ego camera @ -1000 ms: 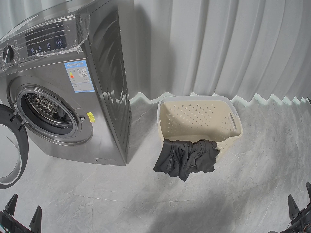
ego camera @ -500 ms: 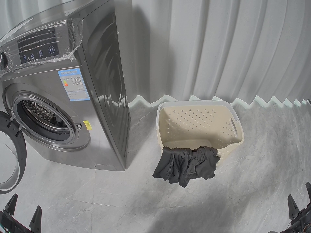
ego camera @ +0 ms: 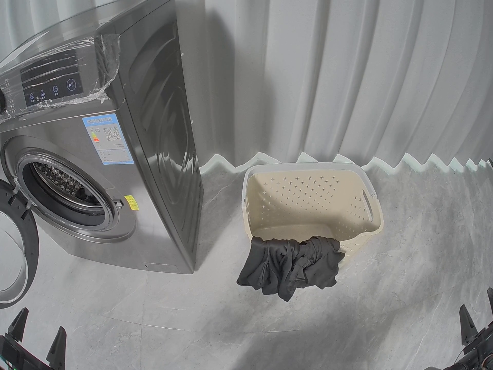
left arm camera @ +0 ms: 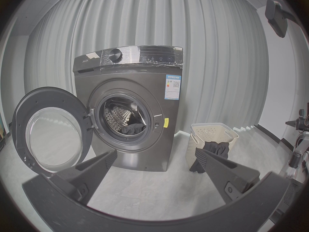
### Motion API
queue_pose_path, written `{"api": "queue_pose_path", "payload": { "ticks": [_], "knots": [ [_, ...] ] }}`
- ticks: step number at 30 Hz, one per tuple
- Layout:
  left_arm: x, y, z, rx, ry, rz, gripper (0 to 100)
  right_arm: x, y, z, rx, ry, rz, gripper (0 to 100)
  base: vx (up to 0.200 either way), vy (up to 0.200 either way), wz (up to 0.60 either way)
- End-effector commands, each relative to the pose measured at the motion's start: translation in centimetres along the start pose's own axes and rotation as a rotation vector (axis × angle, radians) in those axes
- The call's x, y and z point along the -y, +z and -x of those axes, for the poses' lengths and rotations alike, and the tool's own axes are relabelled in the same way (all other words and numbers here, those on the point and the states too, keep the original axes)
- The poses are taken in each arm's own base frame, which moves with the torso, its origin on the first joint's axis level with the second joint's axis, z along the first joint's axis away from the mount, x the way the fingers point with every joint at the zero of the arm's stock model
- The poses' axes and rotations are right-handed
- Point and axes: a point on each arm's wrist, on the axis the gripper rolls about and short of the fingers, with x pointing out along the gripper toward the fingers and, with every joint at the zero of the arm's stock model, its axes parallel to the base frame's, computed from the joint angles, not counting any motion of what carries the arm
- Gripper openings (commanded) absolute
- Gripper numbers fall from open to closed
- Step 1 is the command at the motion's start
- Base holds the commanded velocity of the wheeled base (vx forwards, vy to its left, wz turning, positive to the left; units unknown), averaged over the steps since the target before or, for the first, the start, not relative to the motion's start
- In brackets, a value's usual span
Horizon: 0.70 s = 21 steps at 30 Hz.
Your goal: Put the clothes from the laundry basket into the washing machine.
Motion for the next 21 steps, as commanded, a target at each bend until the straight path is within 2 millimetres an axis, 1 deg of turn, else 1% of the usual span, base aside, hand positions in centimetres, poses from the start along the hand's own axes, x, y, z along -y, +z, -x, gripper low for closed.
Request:
{"api": "queue_pose_path", "payload": {
  "ticks": [1,2,3,4,6,7,9,10,11,15,18,20,21],
  "knots": [
    [0.0,-0.4,0.0,0.001,0.0,0.0,100,0.0,3.8,1.4,0.191,0.005,-0.004,100,0.0,0.0,0.0],
    [0.0,-0.4,0.0,0.001,0.0,0.0,100,0.0,3.8,1.4,0.191,0.005,-0.004,100,0.0,0.0,0.0],
    [0.0,-0.4,0.0,0.001,0.0,-0.001,100,0.0,6.7,2.2,0.238,0.014,-0.006,100,0.0,0.0,0.0],
    [0.0,-0.4,0.0,0.001,0.0,-0.001,100,0.0,7.7,2.2,0.22,0.02,-0.005,100,0.0,0.0,0.0],
    [0.0,-0.4,0.0,0.001,0.0,-0.001,100,-0.1,8.7,2.0,0.173,0.046,-0.002,100,0.0,0.0,0.0],
    [0.0,-0.4,0.0,0.001,0.0,-0.001,100,-0.1,8.9,1.8,0.142,0.075,0.0,100,0.0,0.0,0.0],
    [0.0,-0.4,0.0,0.001,0.0,-0.001,100,-0.2,9.2,0.5,0.068,0.134,0.002,100,0.0,0.0,0.0],
    [0.0,-0.4,0.0,0.001,0.0,-0.001,100,-0.2,9.2,0.4,0.06,0.138,0.002,100,0.0,0.0,0.0],
    [0.0,-0.4,0.0,0.001,0.0,-0.001,100,-0.4,9.4,-1.0,-0.011,0.186,0.002,100,0.0,0.0,0.0],
    [0.0,-0.4,0.0,0.001,0.0,0.0,100,-0.7,9.6,-3.1,-0.126,0.289,0.001,100,0.0,0.0,0.0],
    [0.0,-0.4,0.0,0.001,0.0,-0.001,100,-1.2,9.3,-4.7,-0.229,0.392,-0.003,100,0.0,0.0,0.0],
    [0.0,-0.4,0.0,0.003,0.0,-0.001,100,-1.2,9.2,-5.0,-0.249,0.409,-0.005,100,0.0,0.0,0.0],
    [0.0,-0.4,0.0,0.001,-0.001,-0.001,100,-1.5,9.0,-5.9,-0.304,0.447,-0.007,100,0.0,0.0,0.0]
  ]
}}
